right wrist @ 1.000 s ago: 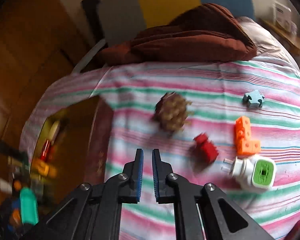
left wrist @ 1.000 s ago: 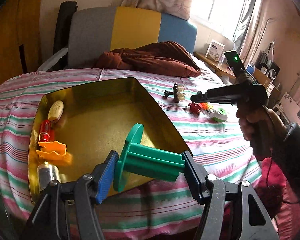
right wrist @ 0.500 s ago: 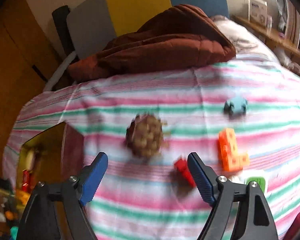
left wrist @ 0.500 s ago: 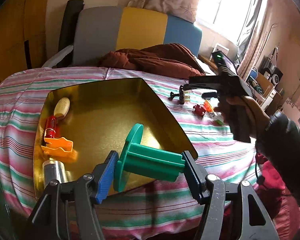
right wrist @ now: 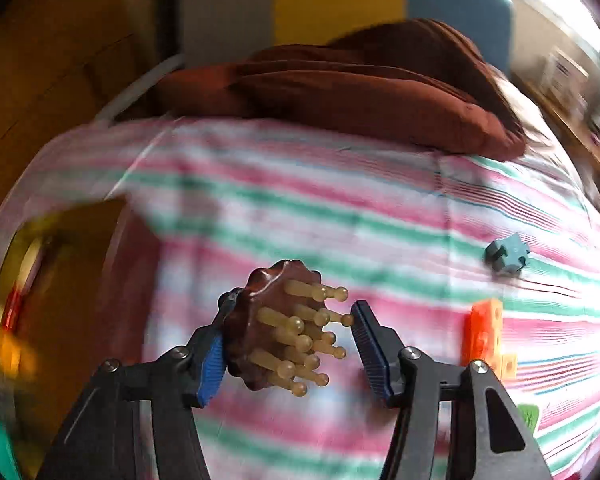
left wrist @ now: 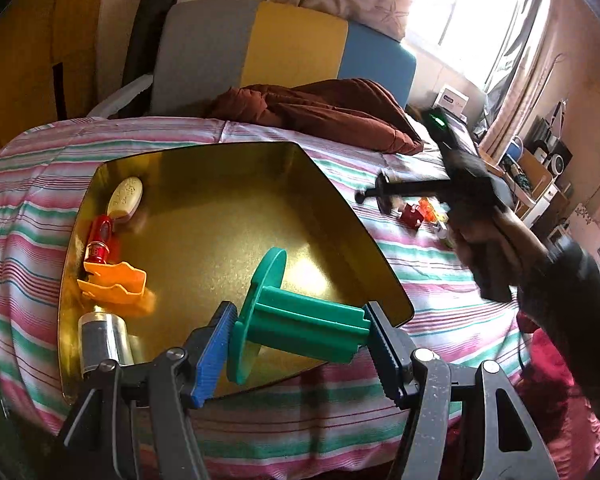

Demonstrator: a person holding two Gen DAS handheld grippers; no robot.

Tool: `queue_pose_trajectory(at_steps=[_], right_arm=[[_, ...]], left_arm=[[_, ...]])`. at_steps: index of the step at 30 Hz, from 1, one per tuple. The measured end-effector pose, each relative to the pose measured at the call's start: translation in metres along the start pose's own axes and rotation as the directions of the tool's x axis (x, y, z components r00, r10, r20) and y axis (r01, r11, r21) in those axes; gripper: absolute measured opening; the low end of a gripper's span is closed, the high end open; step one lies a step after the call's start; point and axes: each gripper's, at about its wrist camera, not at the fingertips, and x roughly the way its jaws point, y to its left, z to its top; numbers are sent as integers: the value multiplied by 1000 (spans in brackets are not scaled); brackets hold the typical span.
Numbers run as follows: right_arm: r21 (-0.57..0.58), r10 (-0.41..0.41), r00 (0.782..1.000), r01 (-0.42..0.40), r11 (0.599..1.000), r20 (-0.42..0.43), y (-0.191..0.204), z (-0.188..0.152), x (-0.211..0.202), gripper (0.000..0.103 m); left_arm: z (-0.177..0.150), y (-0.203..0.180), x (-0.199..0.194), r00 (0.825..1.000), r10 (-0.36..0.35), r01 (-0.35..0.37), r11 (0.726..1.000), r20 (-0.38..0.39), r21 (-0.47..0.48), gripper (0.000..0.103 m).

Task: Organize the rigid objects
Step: 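Lower the green spool into the tray and open the left gripper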

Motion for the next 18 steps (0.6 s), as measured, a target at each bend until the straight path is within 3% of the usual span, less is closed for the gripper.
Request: queue_pose_trajectory(at_steps=[4,7,9,18], right_arm=[[-35,77,995,-79,996,-59,7,-40,-14,58],[-47,-6,1000,5,999,-21,1,-69,-24,57],[-14,7,1000,-8,1000,-7,-8,-78,-25,57],[105,80,997,-80,991,1,-29,-74,-23,57]], left_arm=[[-1,0,-4,1000,21,-21,1000,14,0,65],[-4,1,-9,998,63,-63,998,26,0,65],[-5,1,-13,995,95,-95,995,31,-2,65],[-11,-2,-26,967,245,-246,969,67,12,65]])
